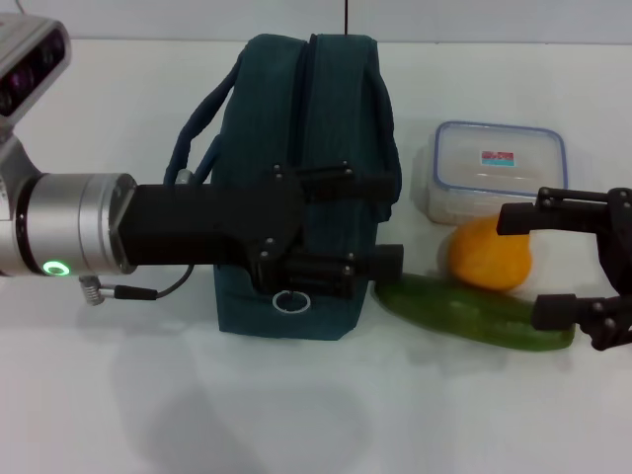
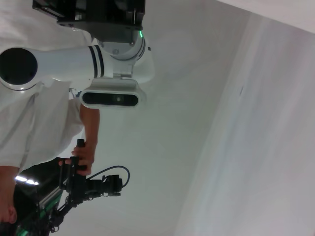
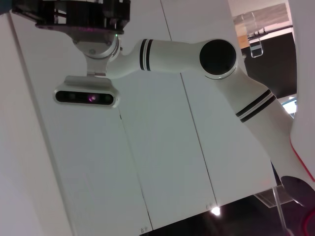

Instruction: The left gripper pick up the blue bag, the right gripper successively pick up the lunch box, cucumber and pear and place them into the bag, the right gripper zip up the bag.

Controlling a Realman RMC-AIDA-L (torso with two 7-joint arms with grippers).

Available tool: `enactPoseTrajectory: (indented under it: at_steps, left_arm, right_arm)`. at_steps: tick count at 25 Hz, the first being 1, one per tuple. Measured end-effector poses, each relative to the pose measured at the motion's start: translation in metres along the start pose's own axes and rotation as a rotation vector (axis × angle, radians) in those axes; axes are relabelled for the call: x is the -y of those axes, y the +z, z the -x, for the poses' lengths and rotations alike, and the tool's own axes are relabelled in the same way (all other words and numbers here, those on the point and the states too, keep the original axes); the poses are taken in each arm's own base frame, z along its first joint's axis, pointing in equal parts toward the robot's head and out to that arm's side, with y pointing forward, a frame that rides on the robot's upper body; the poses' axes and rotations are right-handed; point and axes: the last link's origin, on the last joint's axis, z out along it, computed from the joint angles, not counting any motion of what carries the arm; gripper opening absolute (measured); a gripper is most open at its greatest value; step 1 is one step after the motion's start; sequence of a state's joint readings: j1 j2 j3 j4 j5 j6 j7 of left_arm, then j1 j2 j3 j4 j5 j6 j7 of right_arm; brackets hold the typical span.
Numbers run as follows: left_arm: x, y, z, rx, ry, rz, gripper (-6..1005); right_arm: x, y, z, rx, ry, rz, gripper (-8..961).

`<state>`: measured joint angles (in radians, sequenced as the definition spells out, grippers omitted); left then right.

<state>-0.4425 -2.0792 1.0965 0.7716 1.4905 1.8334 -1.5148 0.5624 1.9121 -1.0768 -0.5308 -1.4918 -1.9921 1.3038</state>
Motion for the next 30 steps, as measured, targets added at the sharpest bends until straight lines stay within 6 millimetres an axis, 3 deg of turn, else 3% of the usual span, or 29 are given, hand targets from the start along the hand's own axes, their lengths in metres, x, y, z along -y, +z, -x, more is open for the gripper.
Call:
enactPoseTrajectory:
  at_steps: [17,23,29,30]
  left_arm:
    - [-0.009,-0.002,-0.003,-0.028,-0.001,0.049,851]
    - [-0.009,-0.012,-0.039,-0.055,-0.048,0.029,842]
    - [0.007,-0.040,-0.086,0.005,-0.147,-0.229,833]
    - [0.007,-0.040,-0.086,0.005,-0.147,-0.229,832]
  right_arm:
    - [-0.005,-0.001,-0.004,0.027,0.012,-0.003,844]
    - [-0.007,-0.003,-0.007,0.031,0.020,-0.012,844]
    - [-0.010,-0.008,-0.011,0.041,0.018,-0.041,844]
    - [-0.010,-0.008,-0.011,0.041,0.018,-0.041,844]
